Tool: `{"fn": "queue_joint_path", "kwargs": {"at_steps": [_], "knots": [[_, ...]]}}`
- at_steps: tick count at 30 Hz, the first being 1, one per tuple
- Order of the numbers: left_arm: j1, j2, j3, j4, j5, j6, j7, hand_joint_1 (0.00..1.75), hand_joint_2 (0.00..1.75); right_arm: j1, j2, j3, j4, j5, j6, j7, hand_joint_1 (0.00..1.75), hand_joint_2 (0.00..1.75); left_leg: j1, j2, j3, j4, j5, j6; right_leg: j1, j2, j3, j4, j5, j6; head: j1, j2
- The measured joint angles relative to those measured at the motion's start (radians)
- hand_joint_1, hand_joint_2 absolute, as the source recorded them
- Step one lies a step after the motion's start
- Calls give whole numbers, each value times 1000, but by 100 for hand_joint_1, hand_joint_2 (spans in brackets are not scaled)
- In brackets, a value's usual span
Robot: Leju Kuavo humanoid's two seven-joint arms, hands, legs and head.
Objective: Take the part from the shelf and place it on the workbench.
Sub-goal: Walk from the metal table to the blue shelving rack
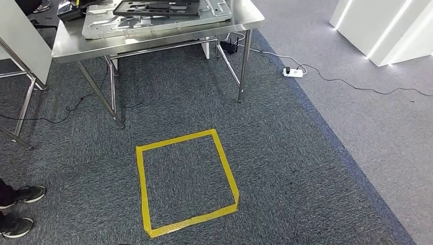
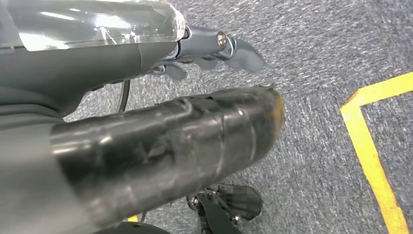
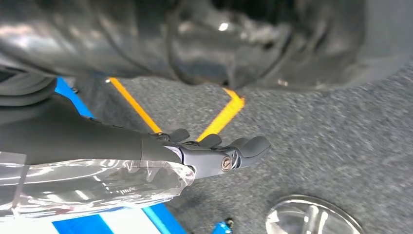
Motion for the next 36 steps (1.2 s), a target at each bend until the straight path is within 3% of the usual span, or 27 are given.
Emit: {"fn": "queue_joint_path", "kwargs": {"at_steps": [2, 3, 6, 7, 8, 9, 11, 13, 16, 17, 19, 21, 22, 24, 28, 30, 32, 33, 34, 36], "knots": [[0, -1, 0, 0, 0, 0, 0, 0, 0, 3, 1, 3, 1, 13, 4, 15, 0, 0, 3, 15, 2, -12, 10, 16, 1, -15, -7, 15, -12, 10, 1, 0], [0, -1, 0, 0, 0, 1, 0, 0, 0, 3, 1, 5, 1, 17, 7, 21, 0, 0, 5, 24, 3, -17, 15, 24, 2, -30, -20, 45, -34, 13, 1, 0], [2, -1, 1, 0, 0, 1, 0, 0, 0, 3, 1, 12, 2, 29, 13, 32, 0, 0, -1, 51, -3, -18, 18, 33, 1, -61, -100, 223, -127, 18, 2, 0], [2, -1, 1, 0, 0, 1, 1, 0, 0, 3, 1, 13, 2, 31, 14, 34, 0, 0, -3, 60, -5, -17, 18, 33, 0, -63, -116, 261, -137, 20, 2, 0], [2, -1, 2, 0, 0, 1, 1, 0, 0, 4, 2, 15, 3, 33, 14, 35, 0, 0, -4, 69, -5, -16, 17, 33, 0, -65, -113, 260, -126, 20, 2, 0], [2, -1, 2, 0, 0, 1, 1, 0, 0, 5, 2, 16, 4, 35, 14, 36, 0, 0, -5, 76, -5, -14, 16, 33, 0, -69, -90, 221, -99, 18, 2, 0], [1, -1, 2, 0, 0, 1, 0, 0, 0, 5, 2, 17, 5, 37, 15, 38, 0, 0, -8, 89, -4, -9, 11, 28, 5, -91, -15, 85, -42, 10, 2, 0], [0, -1, 2, 0, 0, 1, -1, 0, 0, 4, 2, 18, 6, 39, 15, 39, 0, 0, -12, 99, -4, -3, 6, 19, 12, -106, 24, 5, -21, 0, 2, 0], [-3, 0, 2, 0, 0, 1, -2, 0, 0, 5, 3, 22, 7, 41, 15, 40, 0, 0, -13, 107, -2, -3, 4, 4, 12, -92, 21, -7, -17, -13, 1, 0], [-4, 0, 2, 0, 0, 1, -2, 0, 0, 5, 4, 23, 7, 41, 15, 40, 0, 0, -11, 99, -6, 8, -7, -1, 9, -87, 22, -12, -13, -20, 1, 0], [-3, 0, 2, 0, 0, 2, -2, 0, 0, 4, 5, 24, 7, 42, 15, 40, 0, 0, -5, 70, -40, 87, -63, -13, 3, -78, 22, -20, -5, -31, 0, 0], [-2, 0, 2, 0, 0, 2, -2, 0, 0, 4, 5, 25, 7, 43, 15, 40, 0, 0, -1, 50, -99, 222, -130, -22, 4, -66, 17, -20, -3, -34, -1, 0], [-1, 0, 2, 0, 0, 2, -2, 0, 0, 5, 5, 25, 8, 43, 15, 41, 0, 0, 1, 47, -120, 270, -144, -24, 4, -59, 16, -19, -3, -34, -1, 0], [1, 0, 2, 0, 0, 2, -2, 0, 0, 6, 5, 25, 8, 43, 15, 41, 0, 0, 3, 47, -128, 289, -129, -26, 4, -46, 16, -16, -3, -34, -1, 0], [2, 0, 2, 0, 1, 2, -2, 0, 0, 6, 5, 25, 8, 43, 15, 41, 0, 0, 4, 47, -116, 263, -107, -27, 3, -40, 17, -14, -3, -34, -1, 0], [1, 0, 2, 0, 1, 2, -2, 0, 0, 5, 6, 25, 9, 43, 15, 41, 0, 0, 6, 35, -68, 162, -55, -24, 3, -30, 17, -11, -4, -32, -1, 0], [0, 1, 2, 0, 0, 2, -2, 0, 0, 4, 7, 25, 9, 44, 15, 41, 0, 0, 5, 7, -12, 34, -4, -11, 2, -4, 10, -7, -1, -14, -1, 0], [0, 1, 2, 0, 0, 2, -2, 0, 0, 5, 8, 25, 9, 44, 15, 41, 0, 0, 6, -1, -1, 4, 5, -1, 2, 6, 5, -7, 2, -4, -1, 0], [0, 1, 3, 0, 0, 2, -2, 0, 0, 5, 8, 25, 9, 44, 15, 41, 0, 0, 7, 0, 2, -9, 7, 10, 3, 4, -1, -1, -1, 7, 0, 0], [0, 1, 3, 0, 0, 2, -2, 0, 0, 6, 8, 25, 9, 44, 15, 41, 0, 0, 10, 21, 4, -19, 16, 25, 5, -28, -29, 60, -42, 15, 1, 0]]}}
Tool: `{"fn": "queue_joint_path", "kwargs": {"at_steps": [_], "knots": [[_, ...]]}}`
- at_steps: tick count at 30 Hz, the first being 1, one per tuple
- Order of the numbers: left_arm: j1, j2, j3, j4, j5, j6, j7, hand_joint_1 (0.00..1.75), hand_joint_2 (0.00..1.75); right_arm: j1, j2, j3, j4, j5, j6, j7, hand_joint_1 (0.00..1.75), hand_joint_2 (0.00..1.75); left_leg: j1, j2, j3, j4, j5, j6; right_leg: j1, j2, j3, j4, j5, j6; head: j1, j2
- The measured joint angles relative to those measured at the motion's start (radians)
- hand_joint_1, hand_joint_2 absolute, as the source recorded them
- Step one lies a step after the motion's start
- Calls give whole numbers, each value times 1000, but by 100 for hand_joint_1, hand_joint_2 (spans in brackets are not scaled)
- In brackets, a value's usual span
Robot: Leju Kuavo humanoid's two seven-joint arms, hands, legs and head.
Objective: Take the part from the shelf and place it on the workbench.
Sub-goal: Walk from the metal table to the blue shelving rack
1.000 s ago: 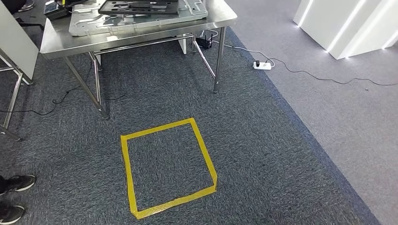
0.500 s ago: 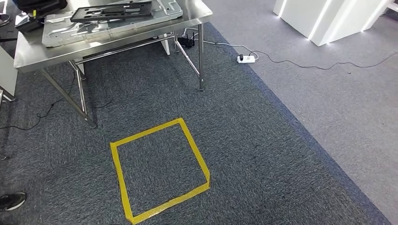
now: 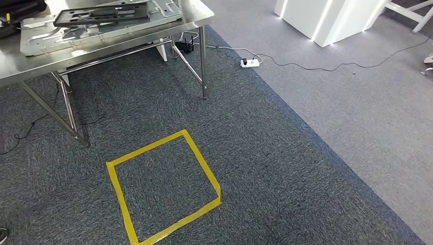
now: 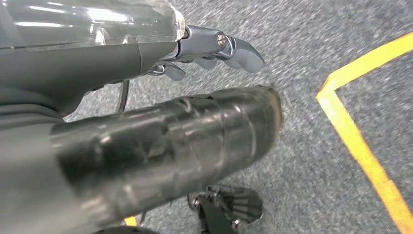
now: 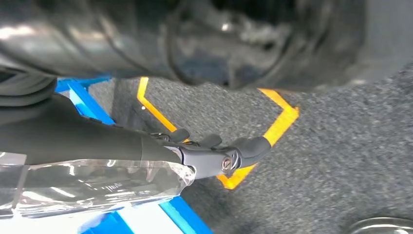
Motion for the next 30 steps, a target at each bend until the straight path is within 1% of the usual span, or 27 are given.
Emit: {"fn": "queue_joint_path", "kwargs": {"at_steps": [1, 2, 3, 4, 5, 6, 7, 8, 9, 10, 12, 13, 14, 15, 16, 18, 19, 20, 21, 22, 23, 24, 25, 26, 28, 29, 30], "knots": [[1, 0, 0, 0, 0, 0, 0, 0, 0, -1, 0, 0, 0, 0, 0, 0, 0, 0, -2, 10, -1, -1, 1, 3, 0, -20, -28, 61, -35, 2, 0, 0], [1, 0, 0, 0, 0, 0, 0, 0, 0, -1, 0, 0, 0, 0, 0, 0, 0, 0, -4, 20, -3, 0, 1, 6, 0, -30, -60, 130, -68, 5, 1, 0], [2, 1, 0, 0, 0, 0, 0, 0, 0, -1, 0, 0, 0, 0, 0, 0, 0, 0, -5, 31, -4, 0, 1, 6, 0, -34, -85, 186, -88, 7, 1, 0], [2, 1, 1, 0, 0, 0, 0, 0, 0, -1, 0, 0, 0, 0, 0, 0, 0, 0, -7, 41, -4, 1, 0, 7, -1, -36, -96, 212, -89, 8, 1, 0], [1, 1, 1, 0, 0, 0, 0, 0, 0, 0, 0, 0, 0, 0, 0, 0, 0, 0, -7, 49, -4, 2, -2, 6, 0, -39, -85, 197, -71, 8, 1, 0], [1, 1, 1, 0, 0, 0, 0, 0, 0, 0, 0, 0, 0, 0, 0, 0, 0, 0, -7, 56, -2, 3, -4, 5, 0, -44, -55, 143, -39, 6, 1, 0], [0, 1, 1, 0, 1, 0, -1, 0, 0, 0, 0, 0, 0, 0, 0, 0, 0, 0, -8, 63, 0, 6, -7, 2, 1, -57, -17, 69, -7, 2, 1, 0], [0, 1, 1, 0, 1, 0, -1, 0, 0, 0, 0, 0, 0, 1, 1, -1, 0, 0, -10, 69, 0, 10, -11, -2, 4, -70, 17, 4, 15, -3, 1, 0], [0, 1, 1, 0, 1, 0, -2, 0, 0, -1, 0, 0, 0, 1, 1, -2, 0, 0, -12, 74, 0, 13, -14, -7, 7, -80, 39, -41, 26, -9, 0, 0], [-1, 1, 2, 0, 2, 0, -3, 0, 0, -2, 0, 0, 0, 1, 2, -3, 0, 0, -15, 79, 0, 14, -16, -12, 10, -85, 47, -61, 27, -15, 0, 0], [-3, 1, 2, 0, 2, 0, -4, 0, 0, -3, 0, 0, 0, 0, 4, -7, 0, 0, -17, 88, 3, 14, -18, -21, 12, -75, 45, -64, 27, -26, 0, 0], [-4, 1, 3, 0, 3, 0, -4, 0, 0, -3, 0, 0, 0, 0, 5, -9, 0, 0, -15, 86, 4, 18, -23, -26, 10, -69, 46, -67, 29, -32, 0, 0], [-5, 1, 3, 0, 4, 0, -5, 0, 0, -3, 1, 0, 0, -1, 6, -11, 0, 0, -14, 76, -2, 33, -36, -32, 8, -64, 47, -71, 32, -38, 0, 0], [-5, 1, 3, 0, 5, 0, -5, 0, 0, -4, 1, -1, 0, -2, 8, -13, 0, 0, -12, 62, -16, 67, -61, -37, 6, -59, 47, -75, 35, -44, 0, 0], [-4, 1, 3, 0, 7, 0, -5, 0, 0, -4, 1, -1, 0, -3, 11, -15, 0, 0, -9, 45, -40, 121, -94, -42, 4, -53, 46, -76, 37, -48, 0, 0], [-2, 2, 4, 0, 10, 0, -6, 0, 0, -6, 1, -1, 0, -8, 15, -17, 0, 0, -7, 29, -102, 252, -154, -47, 5, -37, 42, -75, 39, -51, 0, 0], [-1, 2, 4, 0, 11, 0, -6, 0, 0, -5, 1, -1, 0, -9, 17, -18, 0, 0, -7, 27, -121, 292, -161, -48, 6, -27, 40, -73, 39, -51, 0, 0], [0, 2, 4, 0, 12, 0, -6, 0, 0, -5, 1, -1, 0, -11, 17, -18, 0, 0, -7, 26, -123, 296, -148, -47, 6, -17, 40, -71, 39, -51, 0, 0], [0, 2, 4, 0, 12, 0, -5, 0, 0, -5, 1, -1, 0, -11, 18, -18, 0, 0, -7, 23, -107, 259, -116, -44, 6, -4, 40, -69, 39, -51, 0, 0], [0, 2, 5, 0, 12, 0, -4, 0, 0, -6, 1, -1, 0, -11, 17, -18, 0, 0, -7, 13, -77, 192, -75, -40, 6, 8, 40, -68, 39, -51, 0, 0], [0, 3, 5, 0, 11, 1, -3, 0, 0, -6, 2, -1, 0, -11, 17, -18, 0, 0, -7, -9, -45, 123, -43, -34, 7, 19, 40, -67, 39, -49, 0, 0], [1, 4, 5, 0, 11, 1, -1, 0, 0, -8, 2, -1, 0, -11, 17, -18, 0, 0, -7, -29, -21, 66, -22, -29, 7, 31, 39, -65, 40, -46, 0, 0], [1, 5, 5, 0, 10, 0, 1, 0, 0, -8, 3, -1, 0, -11, 16, -17, 0, 0, -8, -46, -9, 33, -14, -26, 6, 41, 36, -64, 42, -41, 0, 0], [0, 6, 5, 0, 10, 0, 2, 0, 0, -8, 4, -2, 0, -11, 15, -17, 0, 0, -9, -52, -5, 21, -16, -23, 4, 50, 32, -65, 45, -34, 0, 0], [-2, 5, 5, 0, 10, 0, 3, 0, 0, -5, 5, -2, 0, -11, 15, -15, 0, 0, -9, -35, -1, 11, -10, -15, 2, 63, 27, -67, 50, -21, 0, 0], [-3, 5, 6, 0, 10, 0, 3, 0, 0, -3, 5, -3, 0, -11, 14, -15, 0, 0, -7, -24, 2, 4, -5, -8, 3, 51, 24, -60, 44, -15, 0, 0], [-2, 4, 6, 0, 10, 0, 3, 0, 0, -2, 6, -3, 0, -11, 14, -15, 0, 0, -5, -12, 5, -3, 0, -1, 4, 30, 12, -35, 27, -11, 1, 0]]}}
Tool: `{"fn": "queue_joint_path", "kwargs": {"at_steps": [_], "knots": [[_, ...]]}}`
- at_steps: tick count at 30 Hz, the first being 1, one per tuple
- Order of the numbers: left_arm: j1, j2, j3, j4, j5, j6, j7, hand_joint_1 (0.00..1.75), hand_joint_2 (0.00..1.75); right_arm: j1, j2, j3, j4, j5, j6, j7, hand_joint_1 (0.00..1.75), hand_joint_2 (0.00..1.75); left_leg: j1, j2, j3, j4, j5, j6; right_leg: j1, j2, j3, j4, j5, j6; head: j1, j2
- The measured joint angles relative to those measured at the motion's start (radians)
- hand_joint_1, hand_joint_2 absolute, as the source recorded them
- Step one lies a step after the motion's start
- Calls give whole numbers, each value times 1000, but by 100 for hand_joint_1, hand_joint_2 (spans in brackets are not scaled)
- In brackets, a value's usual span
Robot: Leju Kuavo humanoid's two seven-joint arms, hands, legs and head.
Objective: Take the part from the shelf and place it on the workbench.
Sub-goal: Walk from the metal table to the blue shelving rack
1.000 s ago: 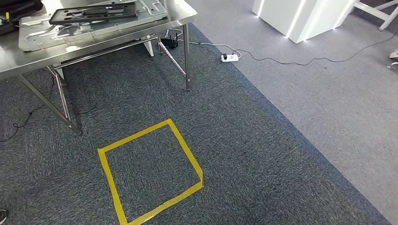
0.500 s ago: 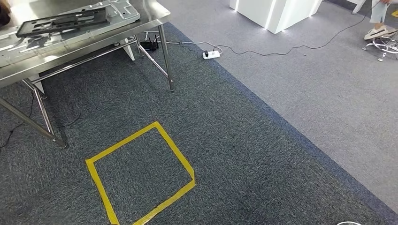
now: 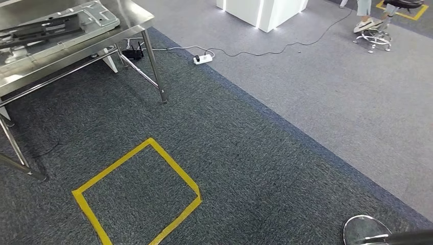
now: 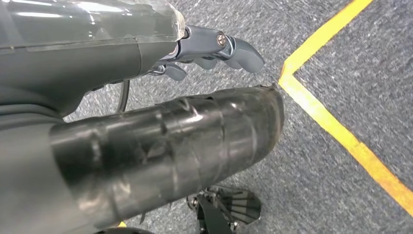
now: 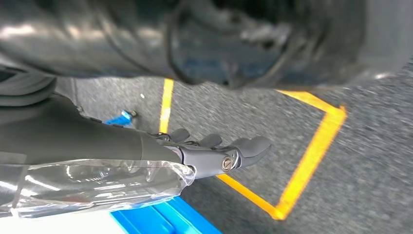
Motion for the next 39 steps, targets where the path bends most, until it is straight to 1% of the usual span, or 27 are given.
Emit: {"fn": "queue_joint_path", "kwargs": {"at_steps": [2, 3, 4, 5, 6, 7, 9, 11, 13, 15, 16, 18, 19, 20, 21, 22, 23, 25, 27, 29, 31, 33, 34, 35, 36, 37, 39], "knots": [[2, 0, 1, 0, 0, 0, 0, 0, 0, -1, 0, 0, 0, 0, 0, 0, 0, 0, -1, 27, 1, -6, 4, 9, 0, -49, -52, 110, -63, 7, 1, 0], [3, 0, 3, 0, 0, 0, 0, 0, 0, -1, 0, 0, 0, 0, 0, 0, 0, 0, -2, 41, 0, -6, 4, 11, -2, -60, -85, 178, -94, 11, 1, 0], [4, 0, 4, 0, 0, 0, 0, 0, 0, -2, 0, 0, 0, 0, 0, 0, 0, 0, -3, 55, -1, -5, 3, 11, -4, -64, -110, 229, -110, 14, 1, 0], [4, 0, 5, 0, 0, 0, 0, 0, 0, -1, 0, 0, 0, 0, 0, 0, 0, 0, -4, 67, -1, -3, 1, 10, -6, -67, -118, 249, -108, 17, 1, 0], [4, 0, 5, 0, -1, 0, 0, 0, 0, -1, 0, 0, 0, 0, 0, 0, 0, 0, -4, 79, -1, -1, -2, 9, -8, -71, -107, 230, -89, 19, 1, 0], [3, 0, 6, 0, -1, 0, 0, 0, 0, 0, 0, 0, 0, 0, 0, 0, 0, 0, -4, 89, 0, 2, -5, 7, -9, -79, -75, 173, -56, 19, 1, 0], [2, 0, 6, 0, -1, 0, 0, 0, 0, -1, 0, -1, 0, 1, 0, 0, 0, 0, -7, 107, 3, 10, -15, -3, -7, -121, -3, 35, -6, 12, 1, 0], [1, 0, 7, 0, -2, 0, 0, 0, 0, -3, 0, -1, 0, 3, 0, 1, 0, 0, -11, 122, 5, 15, -22, -15, 1, -144, 27, -25, 4, 0, 0, 0], [-1, 0, 8, 0, -2, 0, 0, 0, 0, -3, 0, -3, 0, 4, 0, 2, 0, 0, -12, 137, 11, 13, -24, -25, 4, -125, 23, -26, 6, -12, 0, 0], [-2, 0, 9, 0, -2, 0, 0, 0, 0, -3, 0, -5, 0, 6, 0, 4, 0, 0, -7, 120, 8, 32, -45, -36, 1, -105, 23, -34, 13, -25, 0, 0], [-2, 0, 9, 0, -2, 0, 0, 0, 0, -3, 1, -5, 0, 7, 0, 4, 0, 0, -5, 97, -7, 69, -72, -40, -2, -95, 23, -37, 16, -31, 0, 0], [0, 0, 10, 0, -2, 0, 0, 0, 0, -4, 1, -6, 0, 8, 0, 4, 0, 0, -2, 50, -67, 199, -142, -45, -2, -75, 19, -38, 20, -38, -1, 0], [2, 0, 11, 0, -2, 0, 0, 0, 0, -4, 1, -6, 0, 9, 0, 4, 0, 0, -1, 41, -98, 264, -166, -46, 0, -62, 18, -37, 21, -40, -1, 0], [3, 0, 11, 0, -2, 0, 0, 0, 0, -3, 1, -7, 0, 9, 0, 4, 0, 0, -2, 38, -117, 301, -170, -46, 1, -48, 17, -36, 21, -40, -1, 0], [4, 0, 12, 0, -2, 0, 0, 0, 0, -3, 1, -7, 0, 10, 0, 4, 0, 0, -2, 36, -119, 298, -151, -43, 2, -33, 17, -34, 21, -40, -1, 0], [5, 0, 12, 0, -2, 0, 0, 0, 0, -2, 1, -7, 0, 10, 0, 4, 0, 0, -2, 31, -102, 254, -115, -40, 3, -19, 18, -33, 21, -40, -1, 0], [5, 0, 12, 0, -2, 0, 0, 0, 0, -2, 1, -7, 0, 10, 0, 4, 0, 0, -2, 17, -72, 183, -72, -34, 4, -5, 19, -32, 21, -40, -1, 0], [5, 2, 13, 0, -2, 0, 0, 0, 0, -4, 3, -7, 0, 11, 0, 4, 0, 0, -2, -27, -23, 62, -21, -24, 6, 19, 18, -29, 22, -35, -1, 0], [3, 4, 14, 0, -2, 0, 0, 0, 0, -4, 4, -7, 0, 12, 1, 4, 0, 0, -5, -45, -11, 25, -15, -20, 2, 39, 12, -30, 27, -22, -1, 0], [0, 3, 14, 0, -2, 0, 0, 0, 0, -1, 5, -7, 0, 13, 1, 4, 0, 0, -6, -25, -7, 15, -7, -12, -2, 50, 8, -31, 31, -8, -1, 0], [0, 2, 14, 0, -2, -1, -2, 0, 0, 0, 5, -7, 0, 15, 2, 3, 0, 0, -3, 1, 0, -2, 6, 2, 2, 12, -12, 6, 5, 0, 0, 0], [1, 2, 14, 0, -2, -1, -3, 0, 0, -3, 5, -7, 0, 17, 3, 1, 0, 0, -4, 28, -1, -9, 11, 11, 3, -43, -64, 116, -61, 4, 2, 0], [2, 2, 14, 0, -2, -1, -3, 0, 0, -4, 5, -7, 0, 18, 3, 0, 0, 0, -6, 43, -3, -8, 10, 13, 1, -56, -93, 178, -91, 6, 2, 0], [3, 2, 14, 0, -2, -2, -3, 0, 0, -5, 5, -8, 0, 18, 3, 0, 0, 0, -7, 57, -4, -7, 8, 13, -1, -63, -111, 220, -104, 9, 2, 0], [3, 2, 14, 0, -2, -2, -3, 0, 0, -4, 5, -8, 0, 18, 3, 0, 0, 0, -8, 71, -5, -5, 7, 12, -4, -67, -110, 227, -99, 11, 2, 0], [2, 2, 15, 0, -2, -2, -3, 0, 0, -4, 5, -8, 0, 18, 3, 0, 0, 0, -7, 84, -4, -3, 4, 10, -7, -73, -90, 196, -77, 13, 2, 0], [1, 2, 15, 0, -3, -2, -4, 0, 0, -4, 3, -8, 0, 18, 3, -1, 0, 0, -8, 105, -1, 4, -4, 2, -8, -102, -12, 64, -21, 12, 2, 0]]}}
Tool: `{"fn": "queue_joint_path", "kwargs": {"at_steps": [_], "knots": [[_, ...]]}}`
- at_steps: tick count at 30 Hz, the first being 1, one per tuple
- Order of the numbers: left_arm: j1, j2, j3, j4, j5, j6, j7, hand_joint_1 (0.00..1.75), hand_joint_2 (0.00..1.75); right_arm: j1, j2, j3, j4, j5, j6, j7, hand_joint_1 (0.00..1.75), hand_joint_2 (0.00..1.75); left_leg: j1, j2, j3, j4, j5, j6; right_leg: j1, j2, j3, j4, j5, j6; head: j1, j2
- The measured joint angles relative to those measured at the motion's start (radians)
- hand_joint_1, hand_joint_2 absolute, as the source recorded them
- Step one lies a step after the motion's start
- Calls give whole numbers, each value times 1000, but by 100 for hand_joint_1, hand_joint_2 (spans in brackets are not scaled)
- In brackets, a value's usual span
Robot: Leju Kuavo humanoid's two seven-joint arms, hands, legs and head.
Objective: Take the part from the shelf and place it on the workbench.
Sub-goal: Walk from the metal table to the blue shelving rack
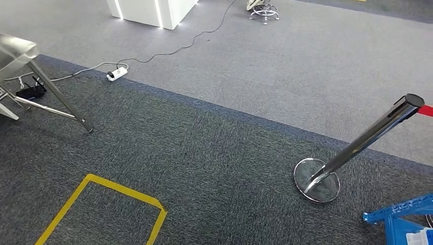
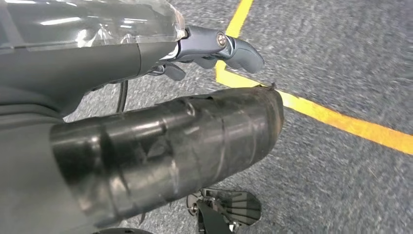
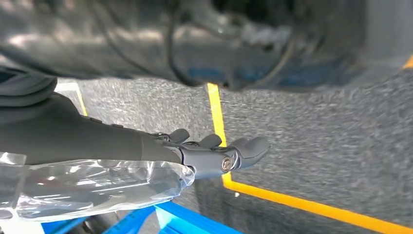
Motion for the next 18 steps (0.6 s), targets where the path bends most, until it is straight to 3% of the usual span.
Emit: {"fn": "queue_joint_path", "kwargs": {"at_steps": [2, 5, 7, 9, 11, 12, 13, 14, 16, 18], "knots": [[-1, 0, 0, 0, 0, 0, -2, 0, 0, -1, -1, 0, 0, 1, 0, -2, 0, 0, -3, 17, 2, 7, -9, -12, 5, -24, 48, -89, 25, -7, 0, 0], [-6, 0, 0, 0, 1, 0, -4, 0, 0, 0, -2, 0, 0, 2, 0, -2, 0, 0, -3, 34, 9, 8, -14, -28, 10, -9, 47, -101, 27, -21, 0, 0], [-7, 0, 0, 0, 1, -1, -4, 0, 0, -1, -3, 0, 0, 2, 0, -2, 0, 0, 2, 0, -3, 41, -42, -38, 6, 8, 48, -109, 33, -33, -1, 0], [-5, 0, 0, 0, 1, -1, -5, 0, 0, -4, -3, 0, 0, 3, 0, -2, 0, 0, 7, -51, -51, 150, -105, -44, 4, 26, 47, -113, 37, -42, -1, 0], [-1, 0, 0, 0, 1, -1, -4, 0, 0, -4, -3, 0, 0, 3, 0, -2, 0, 0, 8, -66, -111, 275, -151, -46, 6, 49, 46, -112, 38, -45, -1, 0], [0, 0, 0, 0, 2, -1, -3, 0, 0, -4, -3, 0, 0, 3, 0, -2, 0, 0, 8, -67, -127, 303, -150, -46, 7, 62, 46, -111, 38, -45, -1, 0], [0, 0, 0, 0, 2, -1, -3, 0, 0, -3, -3, 0, 0, 3, 0, -2, 0, 0, 8, -68, -122, 286, -125, -45, 7, 76, 47, -109, 38, -44, -1, 0], [0, 0, 0, 0, 2, -1, -2, 0, 0, -3, -3, 0, 0, 3, 0, -2, 0, 0, 9, -74, -102, 234, -85, -43, 7, 91, 47, -107, 37, -44, -1, 0], [1, 1, 0, 0, 2, -1, -2, 0, 0, -5, -2, 0, 0, 3, 0, -2, 0, 0, 12, -122, -48, 100, -17, -38, 7, 118, 44, -98, 35, -38, -1, 0], [1, 2, 1, 0, 3, -1, -2, 0, 0, -6, -2, 0, 0, 5, 0, -2, 0, 0, 14, -167, -27, 40, -3, -33, 4, 142, 33, -92, 37, -26, -1, 0]]}}
